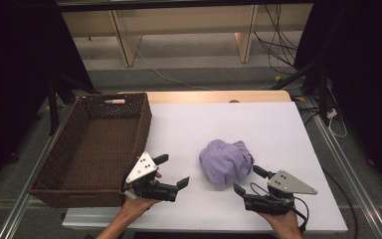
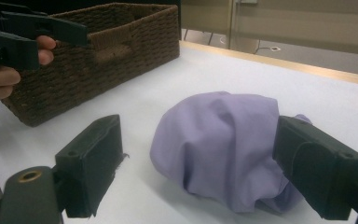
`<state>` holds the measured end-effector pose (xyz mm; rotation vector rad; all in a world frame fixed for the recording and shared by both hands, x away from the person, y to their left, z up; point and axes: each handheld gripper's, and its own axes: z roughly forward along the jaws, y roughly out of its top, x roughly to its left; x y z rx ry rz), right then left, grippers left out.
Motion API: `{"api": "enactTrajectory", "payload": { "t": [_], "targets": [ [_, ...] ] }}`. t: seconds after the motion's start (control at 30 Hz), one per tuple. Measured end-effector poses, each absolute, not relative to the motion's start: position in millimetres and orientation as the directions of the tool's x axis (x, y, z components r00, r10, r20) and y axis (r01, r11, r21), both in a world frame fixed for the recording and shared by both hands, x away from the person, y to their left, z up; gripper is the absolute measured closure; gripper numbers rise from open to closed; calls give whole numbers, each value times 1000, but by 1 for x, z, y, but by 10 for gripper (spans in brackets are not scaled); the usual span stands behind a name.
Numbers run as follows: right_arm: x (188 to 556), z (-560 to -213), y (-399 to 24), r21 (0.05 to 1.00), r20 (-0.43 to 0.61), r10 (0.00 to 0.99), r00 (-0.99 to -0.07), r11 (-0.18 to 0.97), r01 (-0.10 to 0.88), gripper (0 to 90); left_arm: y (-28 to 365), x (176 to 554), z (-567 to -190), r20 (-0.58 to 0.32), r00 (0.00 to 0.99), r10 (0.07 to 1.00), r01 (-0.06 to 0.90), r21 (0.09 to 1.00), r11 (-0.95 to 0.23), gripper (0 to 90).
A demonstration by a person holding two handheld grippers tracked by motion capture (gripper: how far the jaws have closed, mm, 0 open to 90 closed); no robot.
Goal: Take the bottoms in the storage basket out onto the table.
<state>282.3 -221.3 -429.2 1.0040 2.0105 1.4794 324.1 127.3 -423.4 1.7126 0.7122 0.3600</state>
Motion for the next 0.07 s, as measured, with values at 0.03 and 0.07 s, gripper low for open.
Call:
{"api": "enactTrajectory", "payload": {
  "t": [0.03,0.07],
  "targets": [
    [282,-429,-221,943,66,770,-634,159,291,170,127,324,-423,-132,766,630,268,955,-126,0],
    [282,-429,-221,943,65,770,-634,159,291,170,127,324,-424,-132,765,630,269,955,-126,0]
  ]
}}
